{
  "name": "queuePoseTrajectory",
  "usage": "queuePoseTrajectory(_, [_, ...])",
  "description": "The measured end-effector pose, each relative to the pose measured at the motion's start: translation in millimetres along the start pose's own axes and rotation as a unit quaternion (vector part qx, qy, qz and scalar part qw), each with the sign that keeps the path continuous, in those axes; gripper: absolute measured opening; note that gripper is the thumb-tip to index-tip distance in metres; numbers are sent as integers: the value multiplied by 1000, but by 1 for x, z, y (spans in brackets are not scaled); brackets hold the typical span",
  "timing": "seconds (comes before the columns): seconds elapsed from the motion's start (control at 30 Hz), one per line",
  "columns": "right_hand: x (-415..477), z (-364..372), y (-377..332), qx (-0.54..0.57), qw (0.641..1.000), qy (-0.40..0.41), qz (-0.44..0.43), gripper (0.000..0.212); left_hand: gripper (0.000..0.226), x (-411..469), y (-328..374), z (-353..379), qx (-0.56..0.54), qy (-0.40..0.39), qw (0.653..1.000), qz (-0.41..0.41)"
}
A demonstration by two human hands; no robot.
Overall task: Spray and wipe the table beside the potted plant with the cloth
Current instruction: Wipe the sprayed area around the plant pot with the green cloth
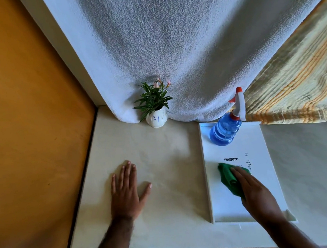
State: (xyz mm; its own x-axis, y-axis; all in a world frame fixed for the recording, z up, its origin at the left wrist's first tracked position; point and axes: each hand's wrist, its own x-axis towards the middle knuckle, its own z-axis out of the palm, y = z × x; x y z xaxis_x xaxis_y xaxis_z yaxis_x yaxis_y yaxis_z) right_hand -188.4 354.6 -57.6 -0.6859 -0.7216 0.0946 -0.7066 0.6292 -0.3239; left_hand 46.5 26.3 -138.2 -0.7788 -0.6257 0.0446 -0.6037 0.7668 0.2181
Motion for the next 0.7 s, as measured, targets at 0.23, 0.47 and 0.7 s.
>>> queuePoseTrajectory(0.23, [109, 13, -107, 30, 962, 37, -268, 44, 90, -1, -4, 2, 0, 10, 1000, 8])
queuePoseTrajectory(0.47, [213, 52, -155, -34, 920, 66, -384, 41, 91, 0, -1, -1, 10, 18, 1000, 5])
queuePoseTrajectory(0.7, [242, 70, -158, -64, 906, 78, -411, 40, 90, 0, 1, -1, 11, 17, 1000, -2])
